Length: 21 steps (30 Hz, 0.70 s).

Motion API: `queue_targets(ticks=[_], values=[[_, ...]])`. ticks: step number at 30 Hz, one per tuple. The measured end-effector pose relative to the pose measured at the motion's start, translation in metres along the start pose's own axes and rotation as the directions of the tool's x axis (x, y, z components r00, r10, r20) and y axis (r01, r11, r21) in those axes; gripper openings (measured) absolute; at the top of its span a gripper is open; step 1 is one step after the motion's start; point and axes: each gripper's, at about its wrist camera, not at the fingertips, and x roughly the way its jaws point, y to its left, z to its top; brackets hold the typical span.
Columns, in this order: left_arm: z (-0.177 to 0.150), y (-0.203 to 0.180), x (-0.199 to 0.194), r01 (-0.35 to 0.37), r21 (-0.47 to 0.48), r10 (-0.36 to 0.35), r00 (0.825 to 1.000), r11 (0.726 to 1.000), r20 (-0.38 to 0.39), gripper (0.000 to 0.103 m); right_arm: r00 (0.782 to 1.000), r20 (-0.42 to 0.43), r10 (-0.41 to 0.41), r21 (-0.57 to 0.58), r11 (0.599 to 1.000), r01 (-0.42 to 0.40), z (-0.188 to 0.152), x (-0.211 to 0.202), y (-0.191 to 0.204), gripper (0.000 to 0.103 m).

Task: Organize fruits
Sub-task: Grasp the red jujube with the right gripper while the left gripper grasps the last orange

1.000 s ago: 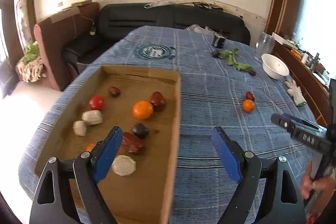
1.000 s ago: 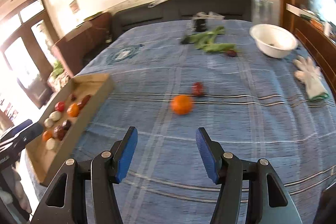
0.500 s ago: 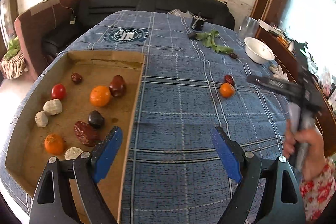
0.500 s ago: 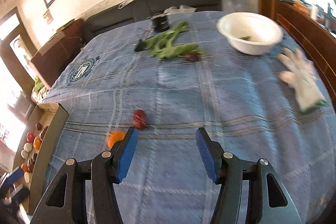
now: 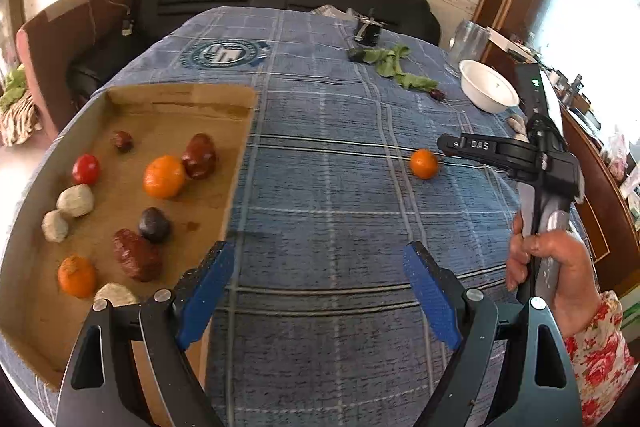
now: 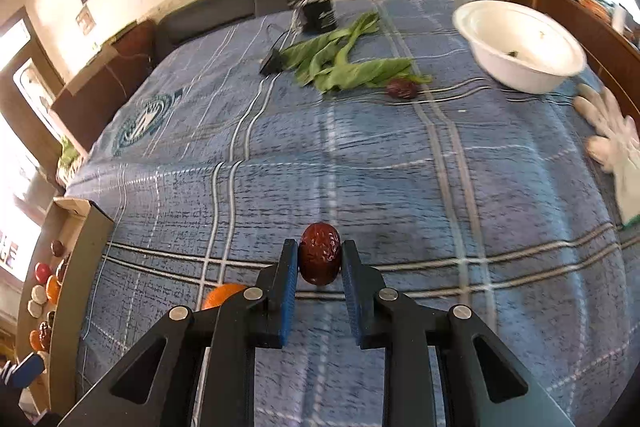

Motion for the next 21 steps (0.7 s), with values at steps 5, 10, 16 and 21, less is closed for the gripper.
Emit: queue_targets(ticks=[5,10,16,21], values=[[0.012,-0.025,0.018,0.011,0.065,-0.011,1.000,0.998,-0.004,0.086,0.999,0.034,-0.002,0.080,0.997,-0.001,-0.014,-0.030,-0.035,0.023],[0.032,-0.051,0.055,0.053,0.103,-0.050,0.998,0.993,-0.033,0.086,0.998,0.058,-0.003,0.131,0.991,-0.005,-0.025,-0.044,-0.056,0.023],[0.058,-0.083,0.103,0.091,0.147,-0.084,0.995,0.985,-0.051,0.077,0.999,0.036,0.015,0.148,0.989,-0.021,-0.028,-0.036,-0.062,0.023],[0.064,-0.102,0.130,0.097,0.194,-0.088,0.995,0.976,-0.055,0.060,0.999,0.032,0.018,0.155,0.988,-0.023,-0.029,-0.034,-0.065,0.023]])
